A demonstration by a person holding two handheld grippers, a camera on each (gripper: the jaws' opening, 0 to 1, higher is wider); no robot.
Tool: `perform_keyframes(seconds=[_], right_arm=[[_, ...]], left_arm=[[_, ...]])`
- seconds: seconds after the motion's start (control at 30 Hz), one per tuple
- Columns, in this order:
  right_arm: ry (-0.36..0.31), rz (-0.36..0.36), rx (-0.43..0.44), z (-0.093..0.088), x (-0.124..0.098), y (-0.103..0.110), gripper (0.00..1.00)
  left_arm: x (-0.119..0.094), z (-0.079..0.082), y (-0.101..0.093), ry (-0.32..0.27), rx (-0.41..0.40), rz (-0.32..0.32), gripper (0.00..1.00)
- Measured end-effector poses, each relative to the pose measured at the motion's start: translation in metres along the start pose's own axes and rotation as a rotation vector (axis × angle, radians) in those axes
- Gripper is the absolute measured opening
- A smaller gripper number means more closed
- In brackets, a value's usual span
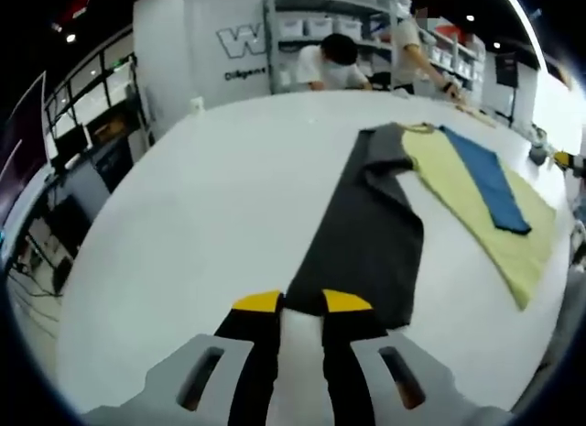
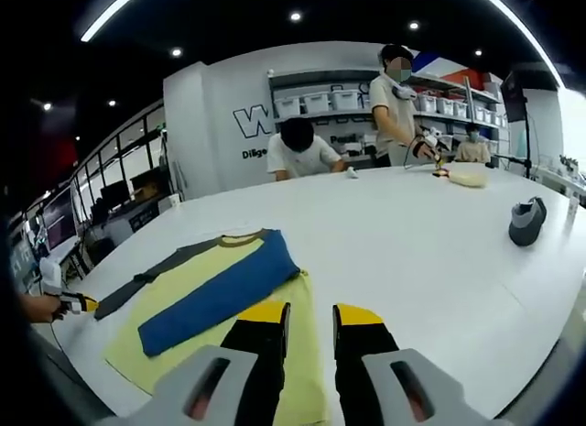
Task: Fold the garment on the visible template until the final outline fits inside the template.
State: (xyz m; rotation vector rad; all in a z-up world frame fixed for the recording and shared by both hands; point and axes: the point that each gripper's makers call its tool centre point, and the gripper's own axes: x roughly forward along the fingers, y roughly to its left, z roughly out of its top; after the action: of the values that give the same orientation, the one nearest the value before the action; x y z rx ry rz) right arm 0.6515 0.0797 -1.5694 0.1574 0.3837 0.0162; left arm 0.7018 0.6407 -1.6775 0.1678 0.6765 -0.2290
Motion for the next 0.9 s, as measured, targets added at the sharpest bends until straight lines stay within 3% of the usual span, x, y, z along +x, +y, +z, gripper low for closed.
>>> perform_keyframes(seconds=[0.13,0.27,0.43,0.5,0.7,0.9], right_arm=[[0.002,0.001,-0.001,-0.001,-0.001,0.000,0.14],[-0.001,0.001,0.005,-0.002,-0.001,0.000,0.14],[-0.002,0.000,0.009,-0.002,-0.004,-0.001,0.14],[-0.001,-0.004,0.007,-0.003,-0.005,-0.001,0.14],[-0.001,-0.010,0.016,-0.004,-0.007,-0.002,0.14],[0.000,-0.010,0.018,-0.003,-0.007,-0.001,0.14]], left_arm=[[0.002,-0.001,0.002,-0.004,0.017,-0.012,0.04],[0.002,-0.001,0.003,-0.005,0.015,-0.001,0.04],[0.000,-0.001,0.014,-0.011,-0.031,0.037,0.26],[0.002,-0.003,0.018,0.000,-0.069,0.028,0.29],[0.005,-0.003,0.006,0.004,-0.066,-0.057,0.16],[0.004,-0.001,0.000,-0.014,-0.072,-0.070,0.07]])
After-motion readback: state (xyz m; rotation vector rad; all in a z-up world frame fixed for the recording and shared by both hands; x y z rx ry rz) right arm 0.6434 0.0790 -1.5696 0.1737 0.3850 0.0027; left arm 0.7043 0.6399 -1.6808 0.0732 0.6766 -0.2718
